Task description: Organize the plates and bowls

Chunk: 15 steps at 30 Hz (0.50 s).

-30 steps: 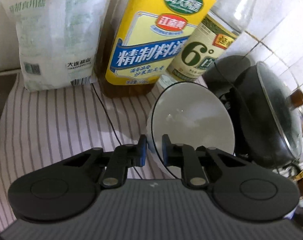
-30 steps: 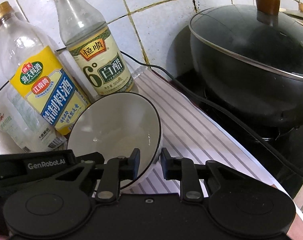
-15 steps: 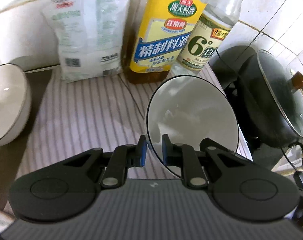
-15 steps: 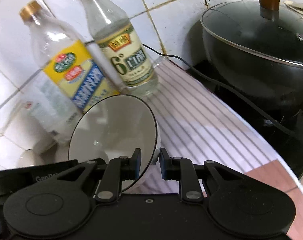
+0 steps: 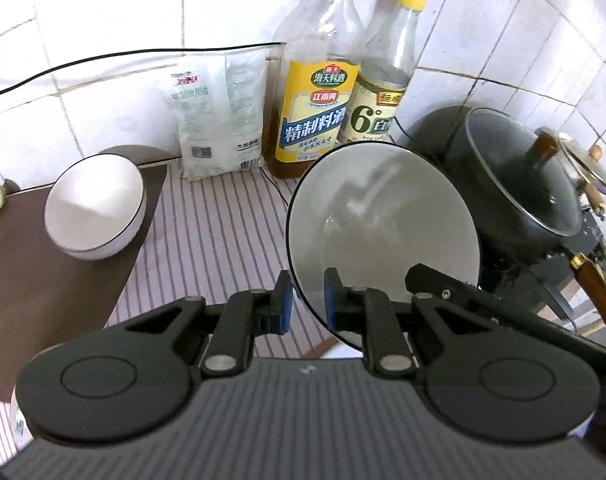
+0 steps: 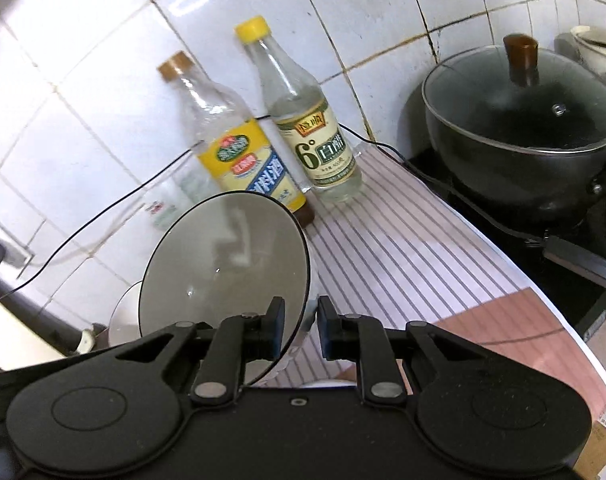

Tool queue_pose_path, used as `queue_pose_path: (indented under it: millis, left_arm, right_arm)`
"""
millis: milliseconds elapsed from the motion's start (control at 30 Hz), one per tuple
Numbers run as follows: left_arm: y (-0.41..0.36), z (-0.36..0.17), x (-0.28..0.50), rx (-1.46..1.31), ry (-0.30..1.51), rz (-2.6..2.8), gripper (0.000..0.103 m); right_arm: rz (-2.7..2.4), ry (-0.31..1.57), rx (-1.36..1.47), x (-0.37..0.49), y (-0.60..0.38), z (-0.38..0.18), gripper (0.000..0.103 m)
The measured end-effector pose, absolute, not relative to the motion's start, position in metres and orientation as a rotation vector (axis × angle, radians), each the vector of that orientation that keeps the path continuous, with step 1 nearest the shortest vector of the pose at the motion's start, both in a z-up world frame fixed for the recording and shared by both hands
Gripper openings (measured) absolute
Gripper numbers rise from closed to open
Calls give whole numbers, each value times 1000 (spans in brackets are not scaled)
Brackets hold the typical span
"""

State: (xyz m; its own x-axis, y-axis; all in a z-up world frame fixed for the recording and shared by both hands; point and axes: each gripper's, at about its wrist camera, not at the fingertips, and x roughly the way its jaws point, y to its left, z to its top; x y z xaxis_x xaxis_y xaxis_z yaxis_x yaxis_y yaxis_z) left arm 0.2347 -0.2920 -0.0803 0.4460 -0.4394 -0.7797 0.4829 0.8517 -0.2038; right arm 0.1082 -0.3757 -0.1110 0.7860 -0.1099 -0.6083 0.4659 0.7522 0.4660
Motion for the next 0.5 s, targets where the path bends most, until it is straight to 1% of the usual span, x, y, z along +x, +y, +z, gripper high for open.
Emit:
queue_pose_path:
  millis: [200, 500]
  left_arm:
    - [-276, -79, 203, 31, 980, -574, 14]
    - [-272, -82, 168, 83, 955, -566, 14]
  right_arm:
    - [-332, 608, 633, 79, -362, -103, 21]
    - [-349, 666, 656, 52, -350, -113, 20]
